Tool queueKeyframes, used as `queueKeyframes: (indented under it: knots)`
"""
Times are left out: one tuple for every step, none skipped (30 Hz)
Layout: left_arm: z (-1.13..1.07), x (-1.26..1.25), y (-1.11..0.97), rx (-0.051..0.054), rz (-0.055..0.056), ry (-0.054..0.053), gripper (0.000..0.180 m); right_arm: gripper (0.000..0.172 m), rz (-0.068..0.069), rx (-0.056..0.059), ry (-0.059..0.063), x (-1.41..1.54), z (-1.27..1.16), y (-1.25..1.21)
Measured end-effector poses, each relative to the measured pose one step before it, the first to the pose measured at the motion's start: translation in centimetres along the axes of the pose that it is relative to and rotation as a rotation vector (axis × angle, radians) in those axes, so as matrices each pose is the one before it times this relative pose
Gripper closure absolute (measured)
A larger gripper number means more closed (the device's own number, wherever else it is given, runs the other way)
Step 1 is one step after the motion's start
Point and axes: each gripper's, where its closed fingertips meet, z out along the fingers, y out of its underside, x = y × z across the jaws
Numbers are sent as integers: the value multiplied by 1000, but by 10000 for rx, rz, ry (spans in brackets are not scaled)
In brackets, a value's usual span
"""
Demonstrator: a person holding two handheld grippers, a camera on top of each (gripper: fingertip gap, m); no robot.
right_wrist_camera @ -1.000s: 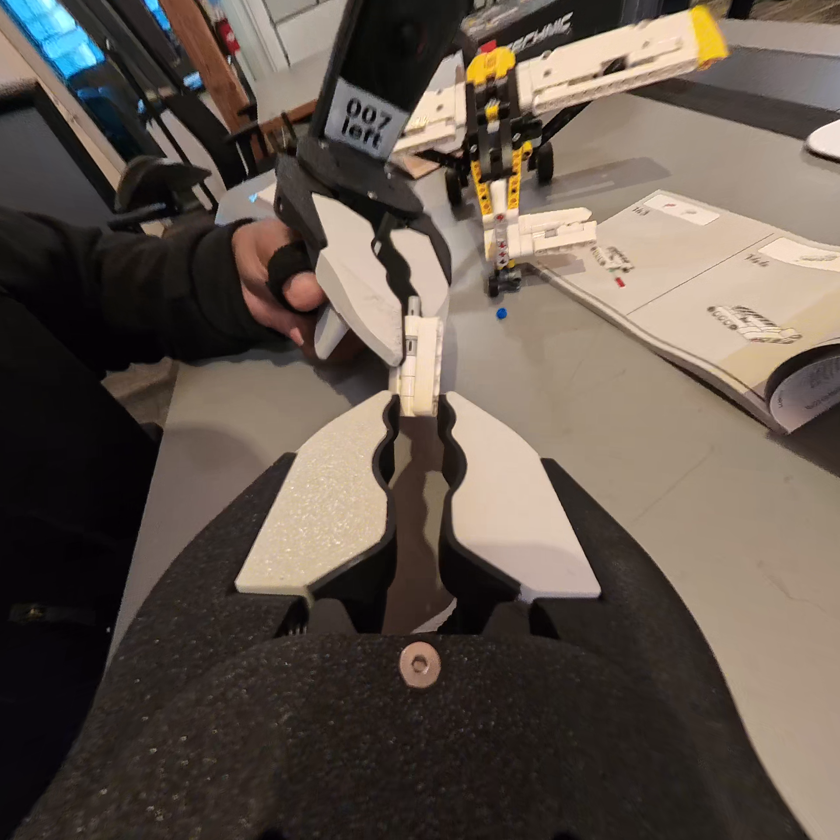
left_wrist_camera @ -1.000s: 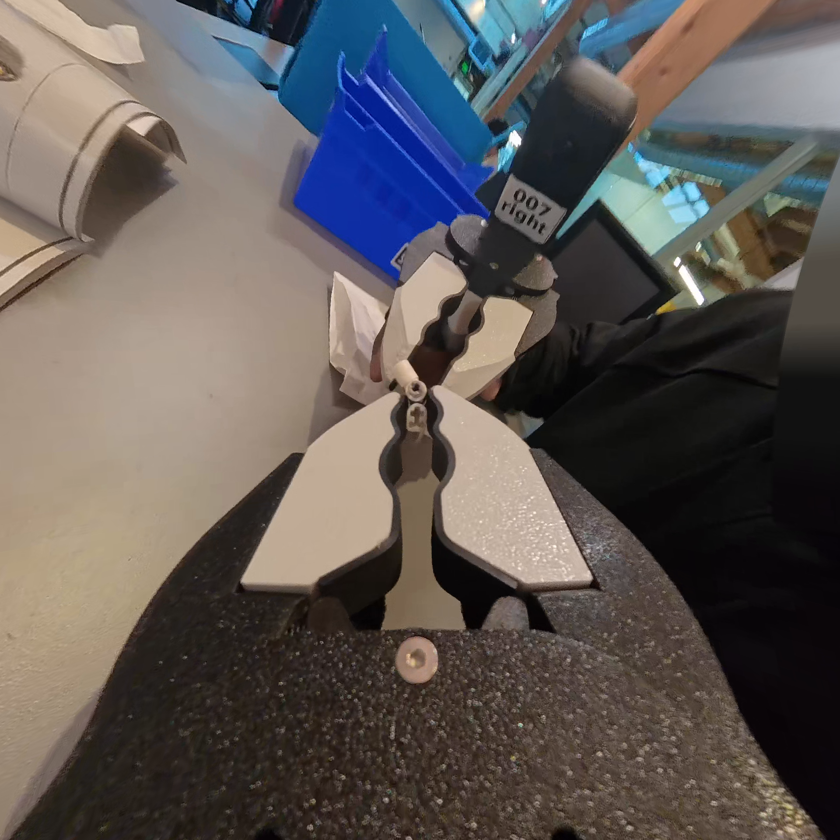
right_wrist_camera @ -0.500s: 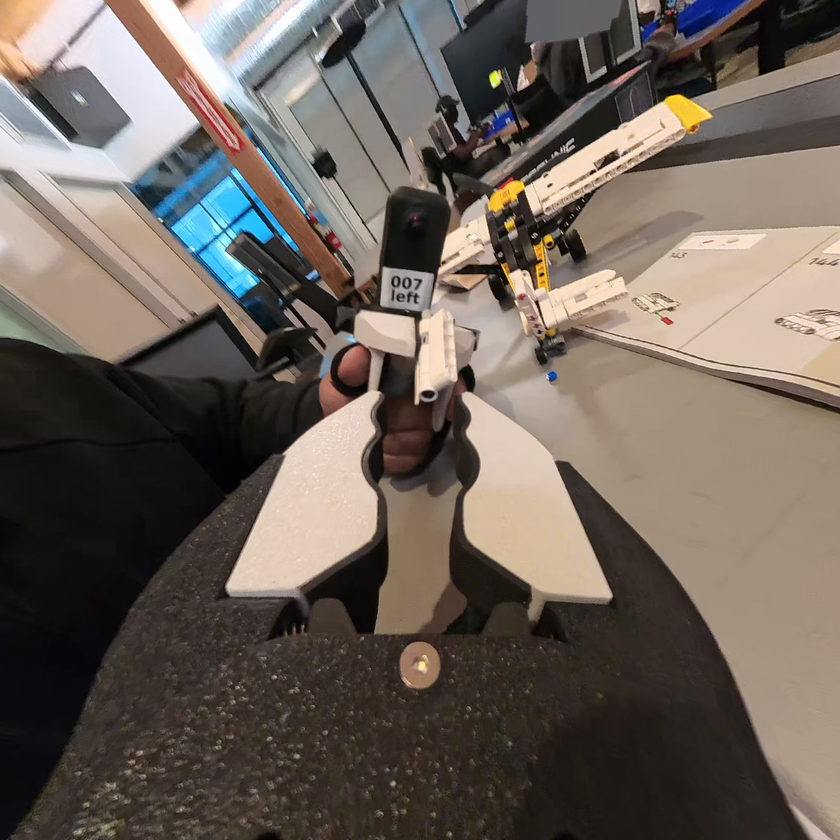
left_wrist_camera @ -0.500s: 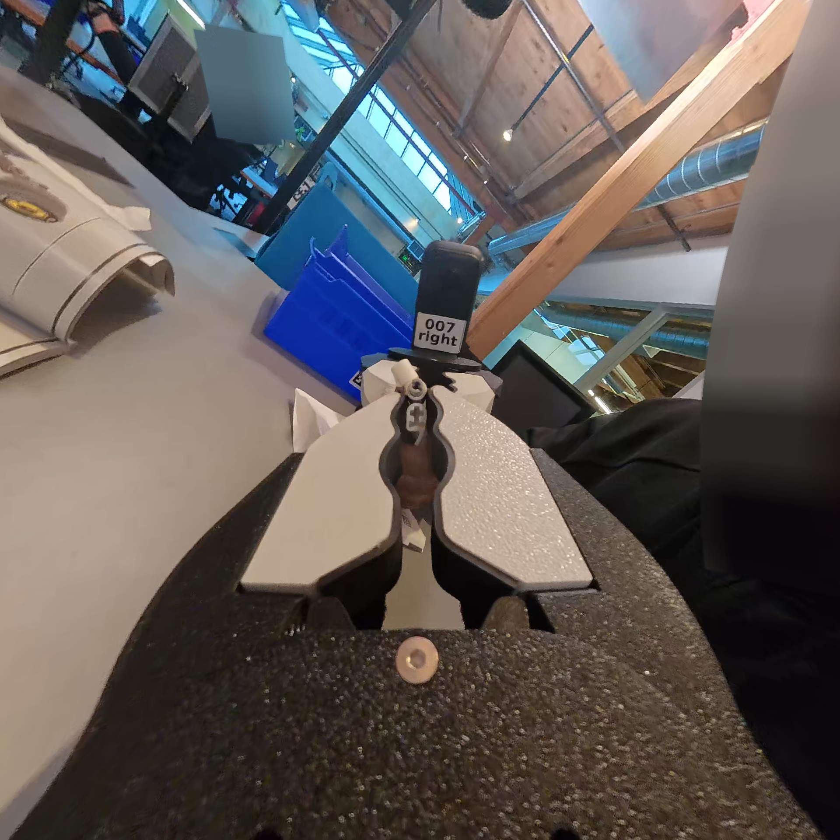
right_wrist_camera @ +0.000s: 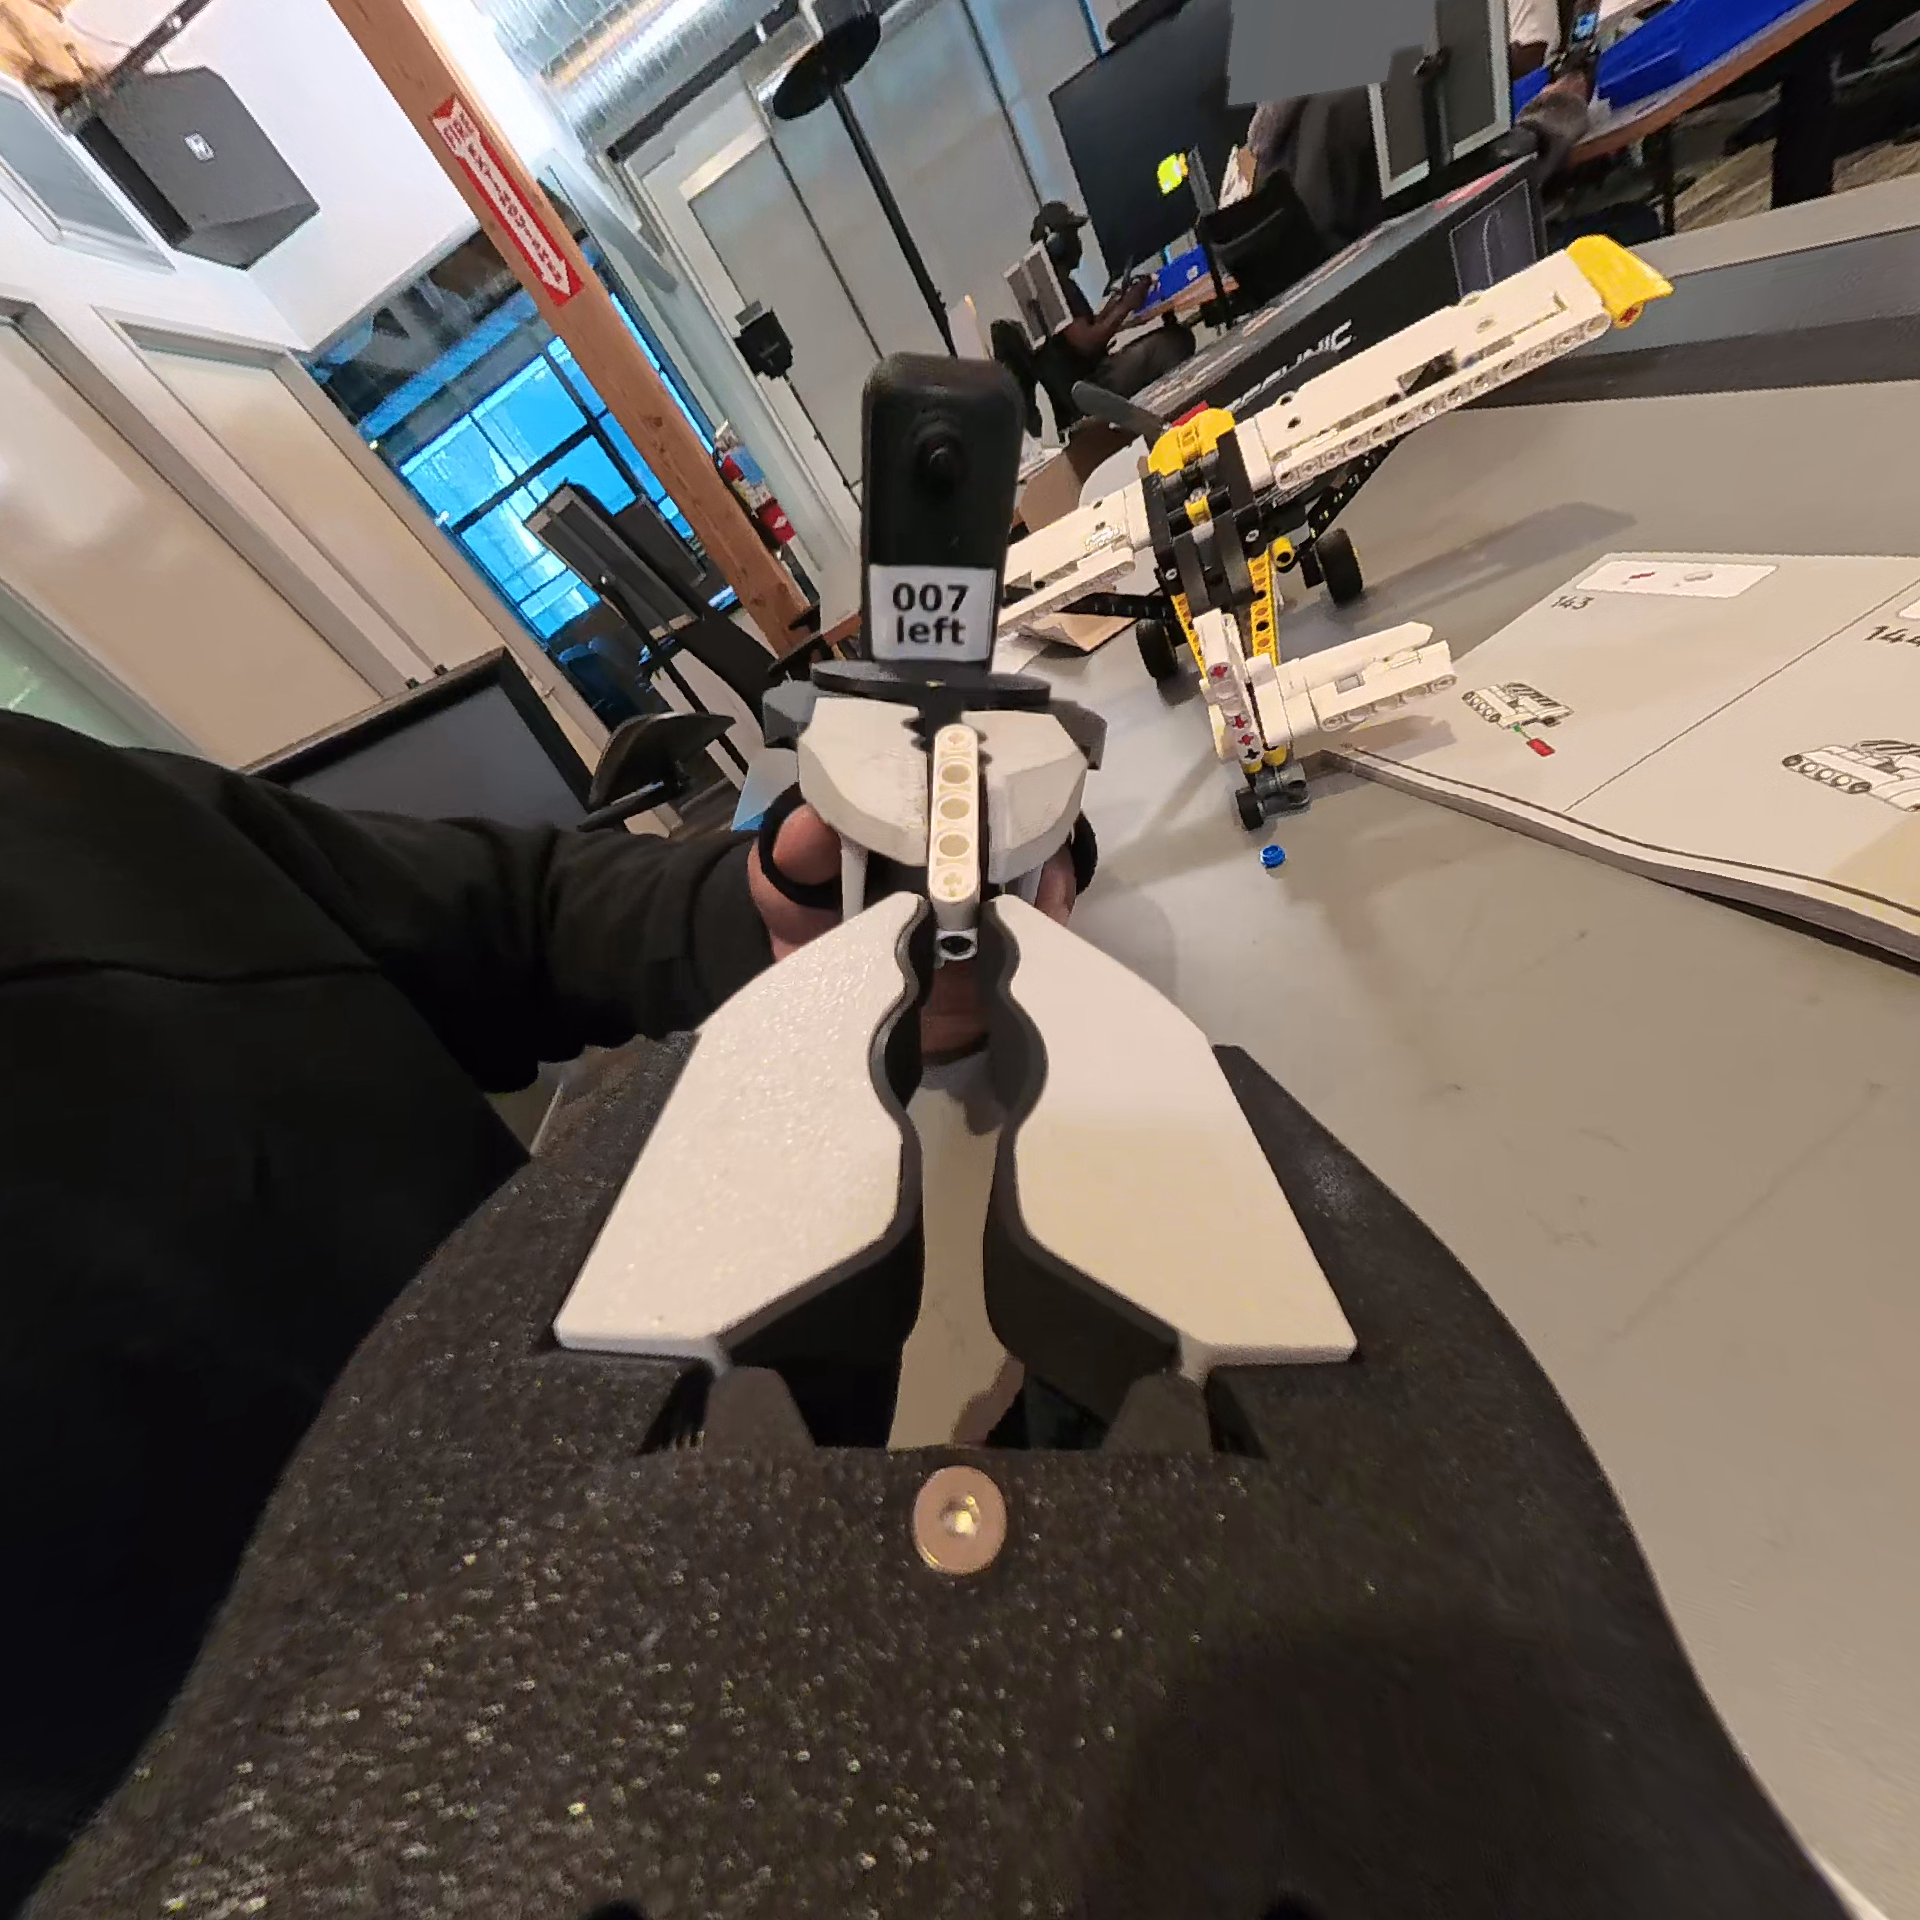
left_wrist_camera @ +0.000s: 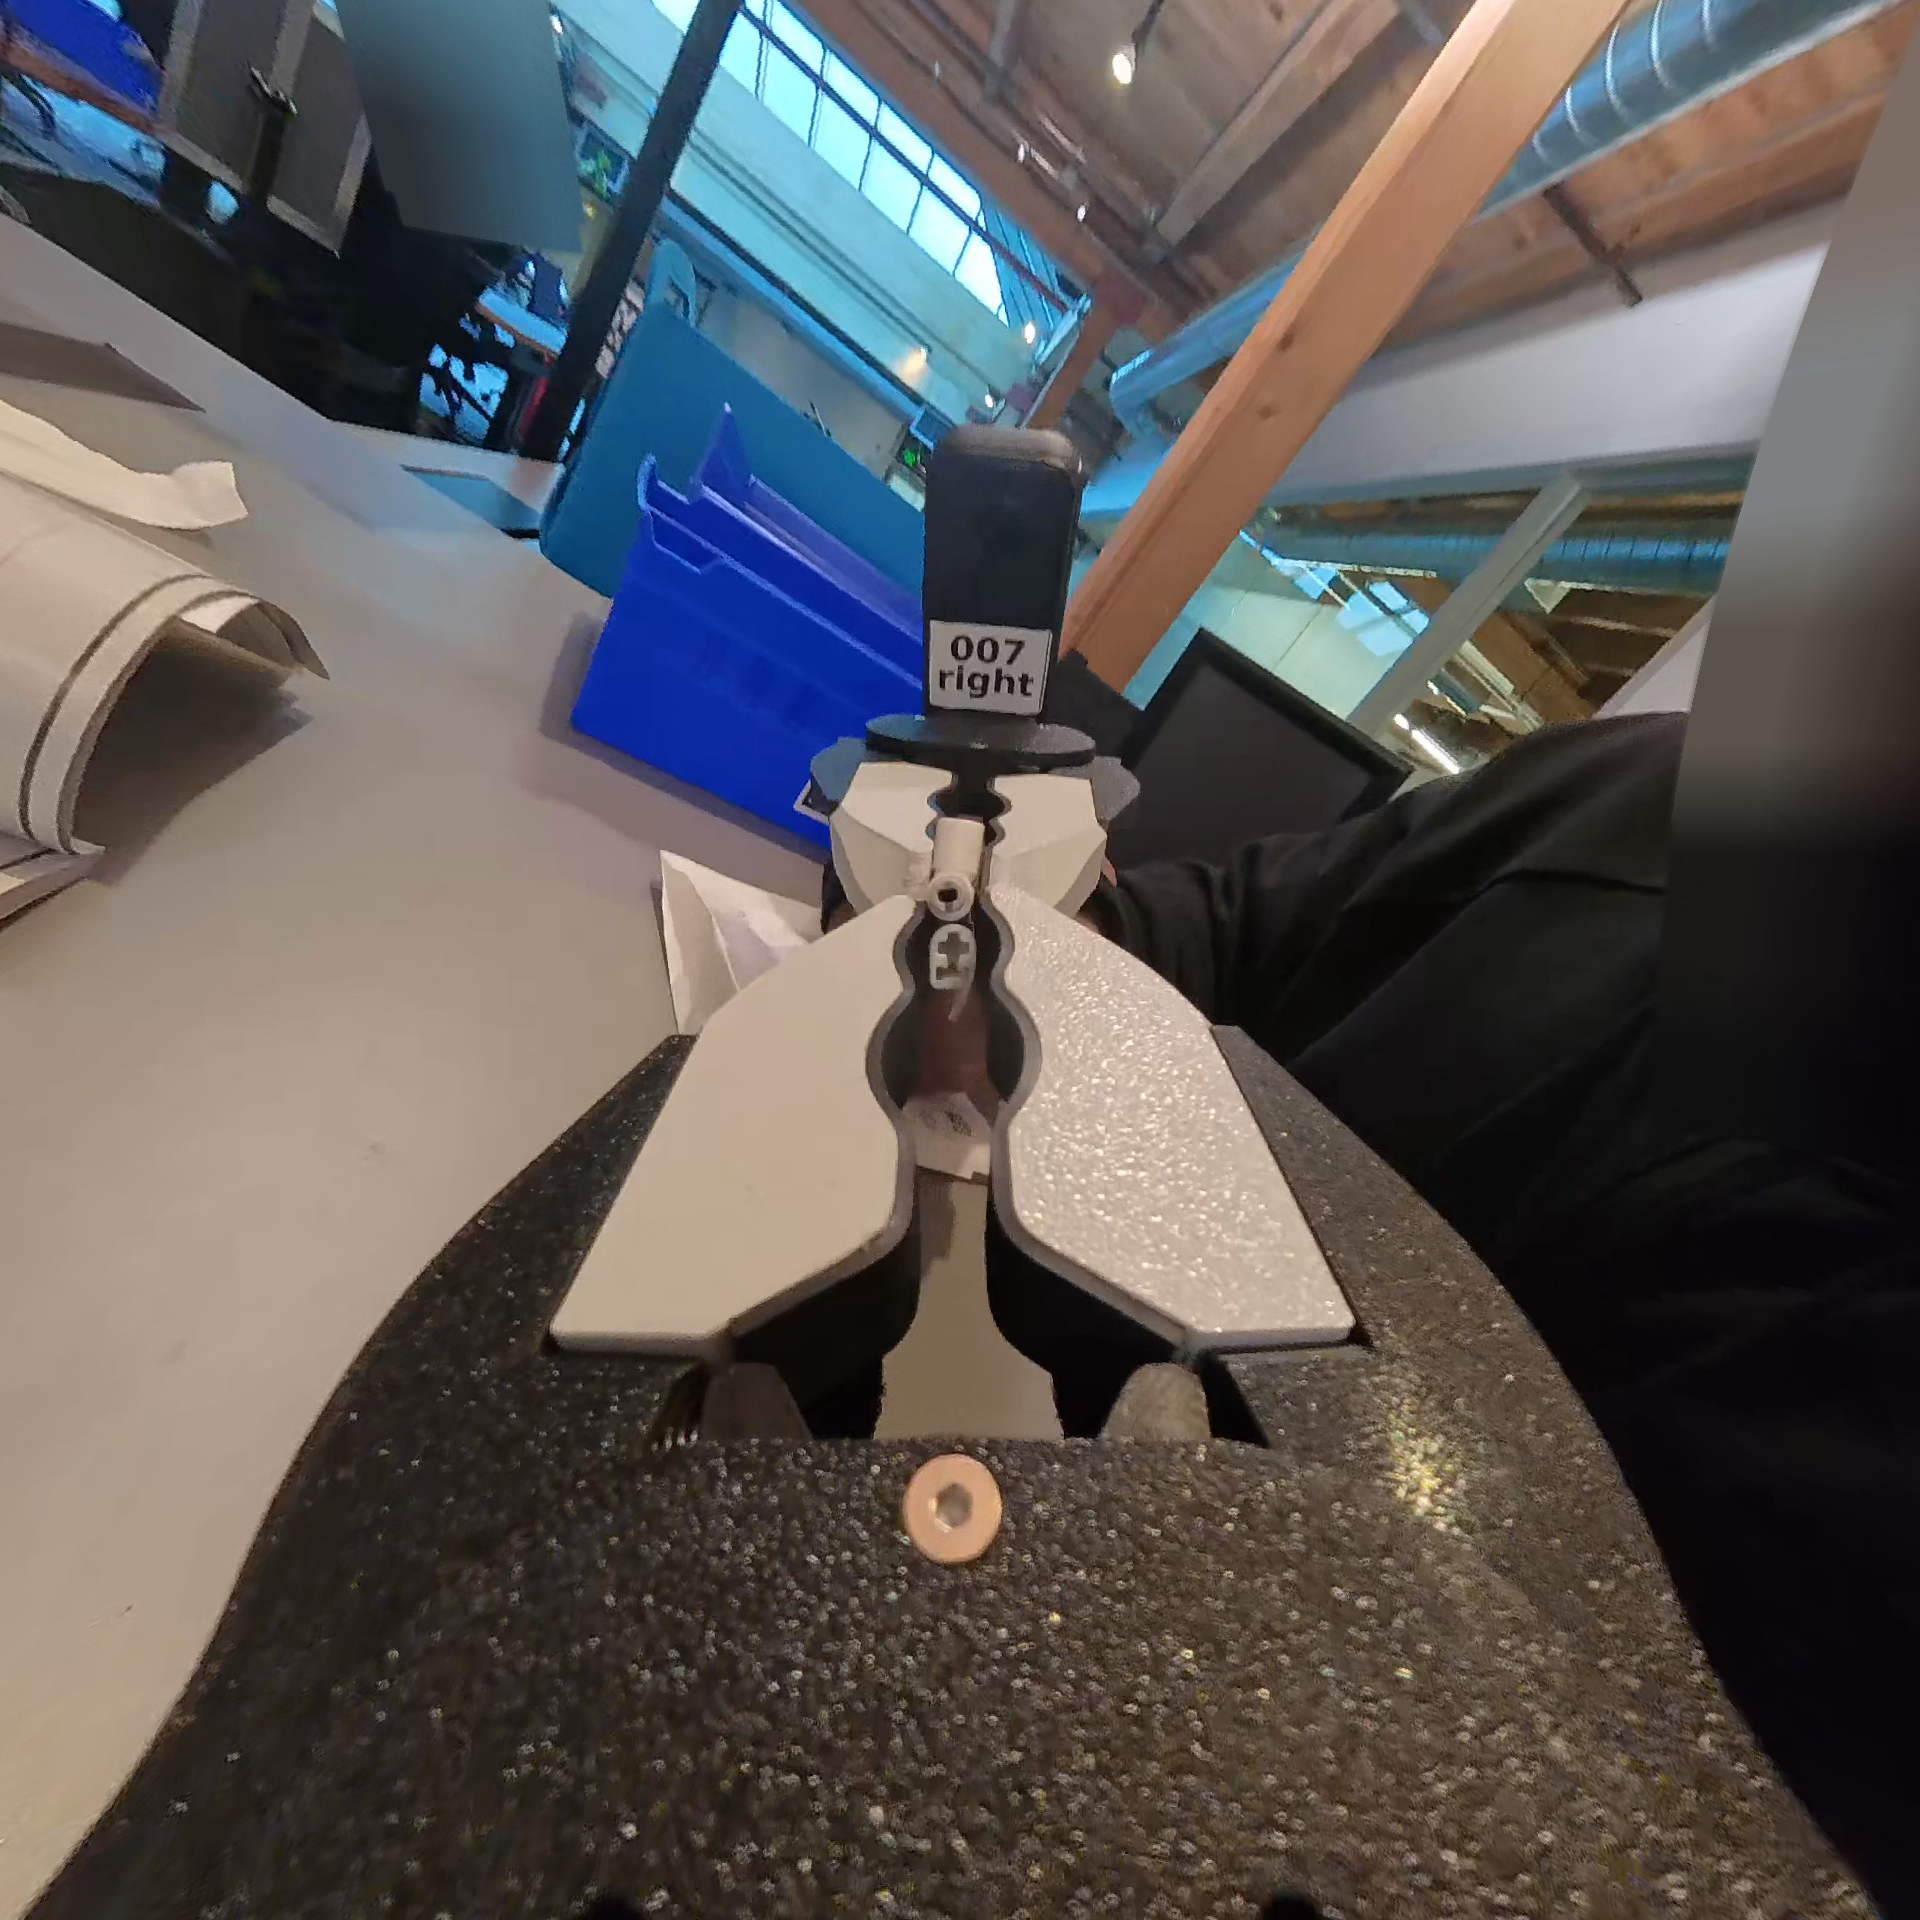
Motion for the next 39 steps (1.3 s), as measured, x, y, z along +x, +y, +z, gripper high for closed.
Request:
queueKeyframes:
  knots:
    - [-48, 24, 110, -163, -22, 48, 172, 164, -43, -75, -34, -19, 11, 63]
    - [-17, 20, 109, -150, 13, 21, 172, 164, -6, -58, -48, -15, 2, 72]
    - [-35, -6, 149, -178, 12, 23, 172, 165, 37, -66, -65, 6, 4, 86]
    - [-41, -12, 188, -199, -42, 56, 172, 165, 62, -78, -81, -2, 21, 128]
    - [-79, -10, 199, -175, -70, 95, 172, 165, 40, -98, -75, -6, 49, 166]
    - [-73, -28, 179, -131, -35, 57, 172, 165, 10, -94, -36, 32, 34, 135]
    - [-25, -68, 57, -55, 14, -30, 172, 165, 31, -39, -20, 57, -23, 47]
    - [-33, -40, -48, 0, 49, -48, 172, 165, 74, 2, -50, 54, -70, -28]
    - [-104, -88, -142, 51, 41, -91, 172, 165, 85, 23, -36, 97, -100, -61]
    - [-225, -162, -294, 138, 7, -121, 172, 165, 67, 35, -5, 133, -96, -68]
    - [-328, -161, -385, 208, -12, -90, 172, 165, 49, 13, -8, 94, -61, -38]
    - [-317, -187, -344, 194, -58, -72, 170, 164, 40, -11, -15, 42, -18, 17]
    - [-179, -190, -132, 70, -75, -57, 167, 165, 19, -28, -1, 20, 17, 48]
    - [-29, -145, 65, -24, -50, -44, 165, 164, 8, -50, 1, 0, 36, 81]
    - [55, -58, 115, -34, -35, 0, 163, 164, 17, -52, -19, -23, 27, 77]
    - [114, -18, 142, -35, -60, 33, 162, 165, 12, -51, -15, -11, 38, 85]
    - [132, -11, 133, -57, -41, 25, 161, 164, -4, -56, 0, 21, 34, 91]
    - [103, -50, 86, -42, 18, -24, 161, 164, 11, -61, 12, 61, 48, 120]
    - [57, -46, 40, -19, 42, -49, 162, 164, 52, -72, 9, 74, 49, 151]
    - [54, 56, 97, -53, 36, 27, 165, 165, 72, -63, 6, 69, 20, 109]
    - [75, 63, 160, -106, -24, 47, 167, 165, 54, -41, -1, 8, 12, 65]
    - [122, 14, 266, -168, -90, 27, 167, 165, 77, -59, 13, 5, 18, 88]
    - [151, 91, 291, -184, -117, 77, 169, 165, 87, -79, 29, -12, 27, 132]
    - [84, 161, 105, -56, -61, 99, 172, 165, 23, -33, 48, -27, 22, 26]
    - [-30, 41, -88, 73, 23, 9, 172, 165, -29, 25, 63, -25, 9, -89]
    - [-23, -1, -89, 40, 33, -37, 172, 165, -47, 13, 116, 43, 18, -105]
    - [-20, -66, -81, 60, 24, -114, 173, 164, -90, 6, 183, 115, -2, -77]
    - [-25, -32, -60, 69, 28, -156, 173, 164, -164, -21, 215, 123, -19, -60]
    - [-62, 13, -79, 116, 49, -206, 173, 164, -220, -54, 220, 66, -58, -51]
    - [-159, 106, -149, 174, 77, -222, 173, 164, -263, -103, 202, -39, -118, -67]
    - [-327, 160, -335, 310, 63, -267, 173, 163, -324, -125, 252, -32, -207, -120]
    - [-535, 111, -460, 411, 39, -335, 172, 158, -414, -75, 378, 69, -302, -216]
    - [-761, 23, -493, 456, -14, -407, 172, 155, -498, -44, 423, 75, -373, -224]
    - [-919, 61, -488, 468, -33, -335, 172, 154, -491, -84, 398, 58, -349, -64]
    - [-1000, -9, -510, 529, -56, -315, 172, 153, -360, -125, 331, -22, -254, 130]
    - [-969, -126, -423, 499, -152, -314, 172, 151, -180, -87, 199, -223, -144, 227]
    - [-808, -54, -242, 394, -232, -188, 172, 149, -44, 7, 61, -456, -54, 185]
    - [-584, 121, -5, 254, -235, -36, 172, 148, -4, 64, -20, -653, 18, 112]
    - [-399, 156, 194, 152, -185, -24, 172, 148, -34, 21, -50, -758, 88, 158]
